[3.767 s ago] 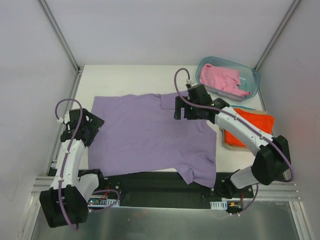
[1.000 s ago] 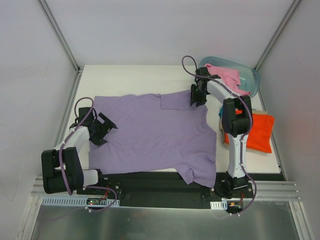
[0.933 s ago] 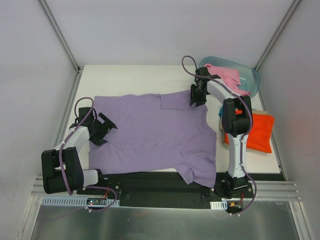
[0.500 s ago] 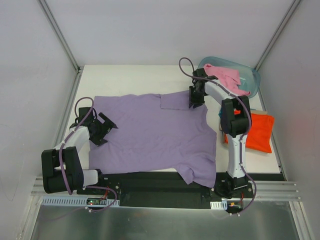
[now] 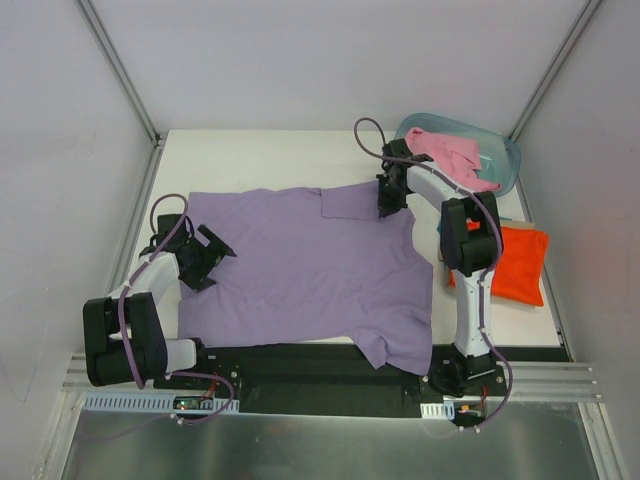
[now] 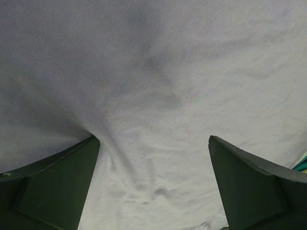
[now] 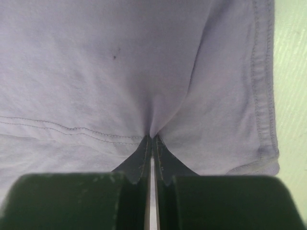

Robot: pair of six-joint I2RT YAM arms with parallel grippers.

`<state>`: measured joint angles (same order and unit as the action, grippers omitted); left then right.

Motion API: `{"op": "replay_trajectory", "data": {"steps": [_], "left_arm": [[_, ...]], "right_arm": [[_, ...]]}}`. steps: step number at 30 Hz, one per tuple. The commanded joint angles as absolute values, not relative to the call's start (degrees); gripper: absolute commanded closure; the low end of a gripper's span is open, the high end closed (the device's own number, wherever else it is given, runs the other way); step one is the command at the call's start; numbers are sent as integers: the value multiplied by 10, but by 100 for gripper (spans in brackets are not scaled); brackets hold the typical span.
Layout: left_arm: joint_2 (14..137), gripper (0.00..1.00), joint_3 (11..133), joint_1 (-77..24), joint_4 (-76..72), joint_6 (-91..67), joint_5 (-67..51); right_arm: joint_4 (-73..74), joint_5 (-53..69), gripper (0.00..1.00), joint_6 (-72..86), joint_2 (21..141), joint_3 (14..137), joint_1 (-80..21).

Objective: Fold and stack the t-shirts
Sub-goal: Flatten out the tshirt

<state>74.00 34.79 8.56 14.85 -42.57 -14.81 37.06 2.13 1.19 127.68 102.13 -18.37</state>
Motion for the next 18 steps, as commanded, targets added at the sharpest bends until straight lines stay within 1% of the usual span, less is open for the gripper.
{"op": "replay_trajectory", "data": {"steps": [1, 4, 12, 16, 18], "left_arm": [[754, 1, 343, 79, 156, -412, -150], [755, 1, 344, 79, 156, -411, -148], [756, 1, 345, 79, 157, -410, -149], [751, 1, 344, 79, 157, -410, -148], [748, 1, 344, 79, 157, -409, -149]], "right_arm": [[302, 102, 99, 4, 1195, 968, -191], [268, 139, 99, 8, 1135, 920, -204], [247, 93, 99, 44, 992, 772, -264], [267, 97, 99, 60, 941, 736, -303], [294, 83, 99, 68, 934, 735, -322]]}}
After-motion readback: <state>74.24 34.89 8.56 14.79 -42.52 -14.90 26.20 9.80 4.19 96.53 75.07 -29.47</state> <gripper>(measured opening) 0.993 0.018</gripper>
